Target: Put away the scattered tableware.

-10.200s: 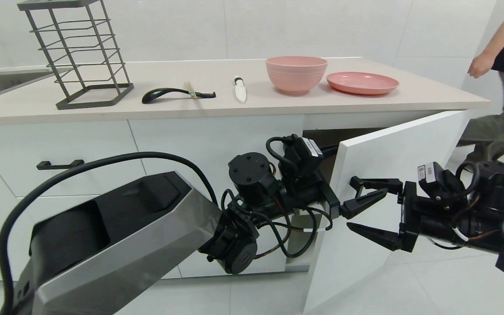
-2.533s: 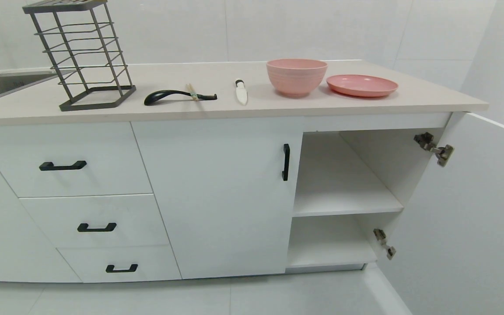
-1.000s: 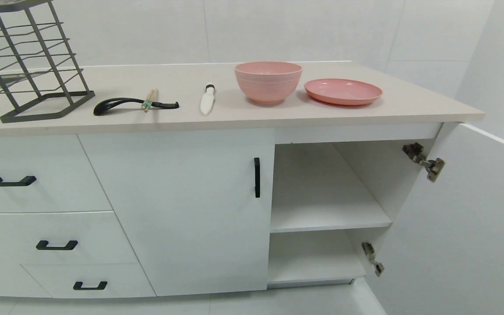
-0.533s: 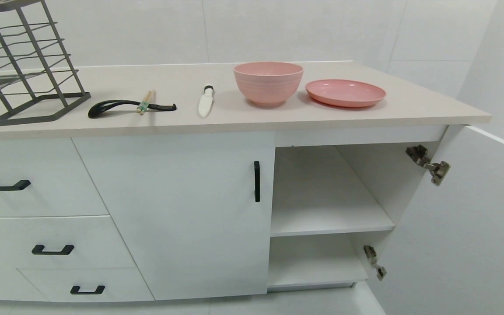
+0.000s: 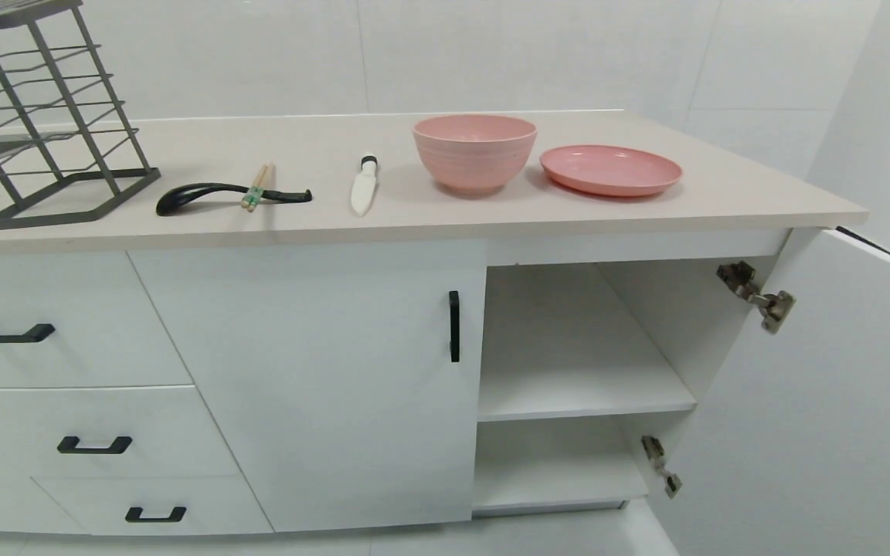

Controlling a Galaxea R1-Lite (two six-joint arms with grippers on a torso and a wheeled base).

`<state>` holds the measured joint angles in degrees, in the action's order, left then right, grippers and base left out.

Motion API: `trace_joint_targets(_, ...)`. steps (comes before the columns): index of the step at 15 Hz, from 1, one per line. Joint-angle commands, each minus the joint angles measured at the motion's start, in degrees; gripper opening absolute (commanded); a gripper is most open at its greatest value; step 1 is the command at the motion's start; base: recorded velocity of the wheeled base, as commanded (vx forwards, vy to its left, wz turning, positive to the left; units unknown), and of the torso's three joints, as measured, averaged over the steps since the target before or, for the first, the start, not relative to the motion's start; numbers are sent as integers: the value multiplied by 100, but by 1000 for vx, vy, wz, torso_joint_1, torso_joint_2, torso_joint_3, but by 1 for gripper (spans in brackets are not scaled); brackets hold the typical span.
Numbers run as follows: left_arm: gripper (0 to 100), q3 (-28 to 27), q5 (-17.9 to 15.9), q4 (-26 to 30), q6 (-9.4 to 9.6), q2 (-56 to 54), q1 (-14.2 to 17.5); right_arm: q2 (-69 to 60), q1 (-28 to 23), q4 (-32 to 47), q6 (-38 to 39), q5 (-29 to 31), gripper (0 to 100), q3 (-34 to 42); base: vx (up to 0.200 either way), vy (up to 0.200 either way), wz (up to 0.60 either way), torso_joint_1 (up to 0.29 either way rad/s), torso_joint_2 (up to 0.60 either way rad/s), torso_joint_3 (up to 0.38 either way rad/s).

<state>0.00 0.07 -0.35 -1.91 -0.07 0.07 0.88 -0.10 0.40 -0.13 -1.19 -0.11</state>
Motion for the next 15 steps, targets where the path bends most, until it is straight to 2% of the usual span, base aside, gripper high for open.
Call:
trace_joint_targets(1, 100, 0, 10, 0, -11, 7, 1, 9, 1, 4, -4, -4, 100, 2, 0, 0, 0, 237, -36, -110)
trace_joint_targets(3, 100, 0, 1, 0, -11, 7, 1, 9, 1, 4, 5, -4, 100, 2, 0, 0, 0, 251, -178, -193)
trace_joint_targets(11, 100, 0, 10, 0, -11, 7, 1, 9, 1, -5, 5, -4, 100, 2, 0, 0, 0, 217, -549, -209)
trace_joint_targets(14, 100, 0, 10, 0, -11, 7, 1, 9, 1, -5, 5, -4, 100, 2, 0, 0, 0, 115, -489, -222)
trace_joint_targets(15, 100, 0, 10, 0, -11, 7, 1, 9, 1, 4, 5, -4, 100, 2, 0, 0, 0, 408, -496, -232)
